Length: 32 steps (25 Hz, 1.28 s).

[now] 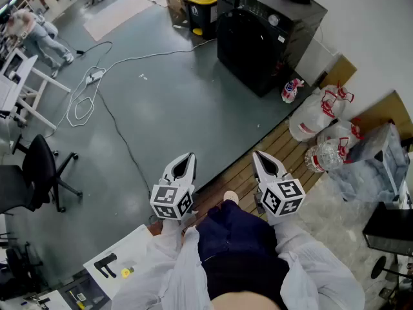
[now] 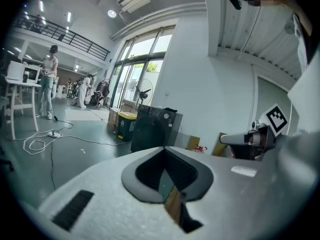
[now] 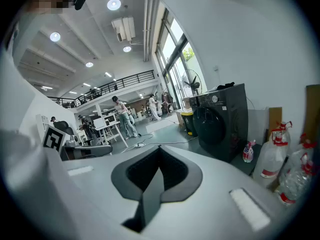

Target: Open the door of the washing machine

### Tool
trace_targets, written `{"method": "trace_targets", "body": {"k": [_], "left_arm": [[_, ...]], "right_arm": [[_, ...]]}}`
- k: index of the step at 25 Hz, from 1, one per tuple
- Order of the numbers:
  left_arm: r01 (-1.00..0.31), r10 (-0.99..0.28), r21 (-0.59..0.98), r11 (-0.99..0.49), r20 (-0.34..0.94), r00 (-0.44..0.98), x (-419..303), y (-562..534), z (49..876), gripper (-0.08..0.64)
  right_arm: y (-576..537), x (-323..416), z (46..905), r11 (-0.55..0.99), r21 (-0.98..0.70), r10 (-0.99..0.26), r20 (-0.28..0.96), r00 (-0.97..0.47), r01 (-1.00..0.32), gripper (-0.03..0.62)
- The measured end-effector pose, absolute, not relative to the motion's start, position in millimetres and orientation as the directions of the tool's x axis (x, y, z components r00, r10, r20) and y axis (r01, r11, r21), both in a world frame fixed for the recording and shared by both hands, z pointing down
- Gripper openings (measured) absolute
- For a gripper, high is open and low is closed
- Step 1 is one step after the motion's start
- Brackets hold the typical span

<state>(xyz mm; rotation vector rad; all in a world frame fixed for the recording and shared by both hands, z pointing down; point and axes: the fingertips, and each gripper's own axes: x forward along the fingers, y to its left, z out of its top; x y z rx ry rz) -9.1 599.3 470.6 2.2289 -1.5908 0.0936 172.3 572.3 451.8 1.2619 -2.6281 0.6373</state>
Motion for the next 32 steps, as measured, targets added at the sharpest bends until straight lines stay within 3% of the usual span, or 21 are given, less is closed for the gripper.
{"method": "trace_targets", "body": {"k": [12,13,16,18,32], "left_arm": [[-0.917,-0.896,0.286,-0.279,0.265,0.355,21,563,460,0.0],[-0.916,-0.895,0.29,-0.277,0.268,0.356,24,560,461,0.011],[-0.909,-0.894,0.316,-0.27,0.267,0.359,31,549,465,0.168],[-0.91,-0.901,0.329,-0.254,0.263,0.346,33,541,467,0.204],[-0.913,-0.907,0.332,-0.238,0.26,0.331,53,504,468,0.259]], "right_arm": [[523,189,443,0.559,-0.34,-0.714,0.266,-0.648,-0.756,0.008],[520,191,443,0.567,-0.337,-0.708,0.268,-0.653,-0.752,0.008],[508,194,447,0.587,-0.327,-0.692,0.273,-0.669,-0.741,0.008],[501,195,448,0.598,-0.336,-0.681,0.265,-0.682,-0.728,0.008],[471,204,449,0.608,-0.417,-0.647,0.235,-0.726,-0.676,0.008]]}}
